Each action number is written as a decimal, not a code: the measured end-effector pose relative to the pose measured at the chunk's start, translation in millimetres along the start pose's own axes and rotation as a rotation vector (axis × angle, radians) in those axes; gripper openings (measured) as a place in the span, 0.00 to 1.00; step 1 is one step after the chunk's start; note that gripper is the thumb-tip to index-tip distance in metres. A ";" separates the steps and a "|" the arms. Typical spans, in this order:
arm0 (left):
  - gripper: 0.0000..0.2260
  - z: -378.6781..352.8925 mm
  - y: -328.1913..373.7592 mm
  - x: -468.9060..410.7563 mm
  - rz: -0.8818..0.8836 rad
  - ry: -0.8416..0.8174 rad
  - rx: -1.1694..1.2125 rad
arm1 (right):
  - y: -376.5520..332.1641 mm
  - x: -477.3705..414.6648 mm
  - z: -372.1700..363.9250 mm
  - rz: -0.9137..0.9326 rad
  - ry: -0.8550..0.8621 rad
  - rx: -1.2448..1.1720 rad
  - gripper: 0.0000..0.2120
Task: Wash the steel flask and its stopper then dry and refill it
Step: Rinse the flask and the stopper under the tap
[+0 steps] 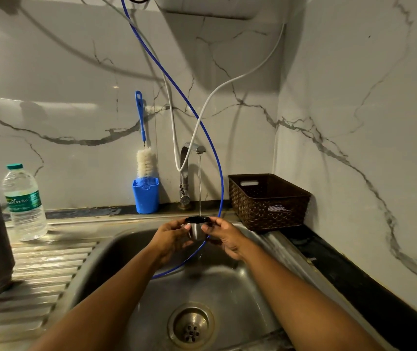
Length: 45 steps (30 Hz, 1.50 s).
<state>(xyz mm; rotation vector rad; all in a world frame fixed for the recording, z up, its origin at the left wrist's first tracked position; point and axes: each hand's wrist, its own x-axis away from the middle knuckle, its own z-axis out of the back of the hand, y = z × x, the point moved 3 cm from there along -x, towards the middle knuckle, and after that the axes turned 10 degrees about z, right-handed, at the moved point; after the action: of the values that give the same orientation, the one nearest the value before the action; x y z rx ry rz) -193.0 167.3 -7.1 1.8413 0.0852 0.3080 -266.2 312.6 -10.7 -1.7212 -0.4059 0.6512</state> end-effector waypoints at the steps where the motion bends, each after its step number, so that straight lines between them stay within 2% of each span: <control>1: 0.14 -2.4 -0.6 0.1 -0.007 -0.002 -0.011 | 0.1 -0.4 -1.2 0.008 -0.021 0.027 0.22; 4: 0.13 -7.3 -0.4 0.9 -0.033 0.005 0.001 | 0.3 -3.6 -2.2 0.050 0.020 0.109 0.28; 8: 0.13 -2.5 0.0 -1.4 0.009 -0.046 0.091 | -0.3 -3.4 3.7 0.053 0.056 0.075 0.26; 13: 0.15 0.3 -0.7 -3.1 0.009 -0.046 0.103 | -0.4 -1.6 1.4 0.003 0.003 0.020 0.19; 16: 0.15 -7.2 -2.5 -1.9 -0.002 -0.057 0.011 | -0.6 -1.2 -5.4 0.011 -0.014 0.073 0.22; 18: 0.16 -11.0 -3.7 -1.5 -0.015 -0.044 -0.007 | -2.8 -1.6 -5.6 0.059 0.017 0.077 0.20; 21: 0.21 -9.3 -1.8 -0.4 -0.064 -0.043 -0.032 | -3.4 -3.7 -2.5 0.081 0.051 0.022 0.21; 23: 0.23 -4.4 -1.0 0.8 -0.084 -0.048 -0.083 | -2.6 -3.4 -0.8 0.026 0.060 -0.056 0.22; 26: 0.21 3.3 -1.9 2.2 -0.075 -0.045 -0.076 | -0.5 0.1 -3.3 -0.078 0.010 -0.120 0.13; 29: 0.15 6.5 -3.3 5.2 -0.051 0.084 -0.295 | 2.8 3.3 -3.7 -0.210 -0.005 -0.105 0.09; 31: 0.12 4.7 -5.8 6.5 -0.002 0.175 -0.446 | 4.9 7.0 -2.8 -0.344 0.004 -0.066 0.13; 35: 0.24 -1.2 -10.5 8.0 0.250 0.240 -0.469 | 5.1 15.0 -0.5 -0.519 -0.027 0.187 0.25; 39: 0.25 -3.1 -10.8 9.3 0.349 0.203 -0.480 | 0.6 14.1 -2.4 -0.525 -0.012 0.281 0.27; 43: 0.18 3.6 -8.7 3.1 0.274 0.077 -0.307 | -3.4 12.9 -0.7 -0.444 0.011 0.147 0.19; 45: 0.18 3.8 -9.9 0.1 0.209 -0.011 -0.368 | 0.2 9.7 2.2 -0.362 -0.006 0.160 0.14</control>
<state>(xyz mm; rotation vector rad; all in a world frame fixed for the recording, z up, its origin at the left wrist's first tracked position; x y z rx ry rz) -191.0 166.7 -17.5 1.4865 -0.1634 0.4291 -260.0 319.9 -13.2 -1.4463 -0.6352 0.4131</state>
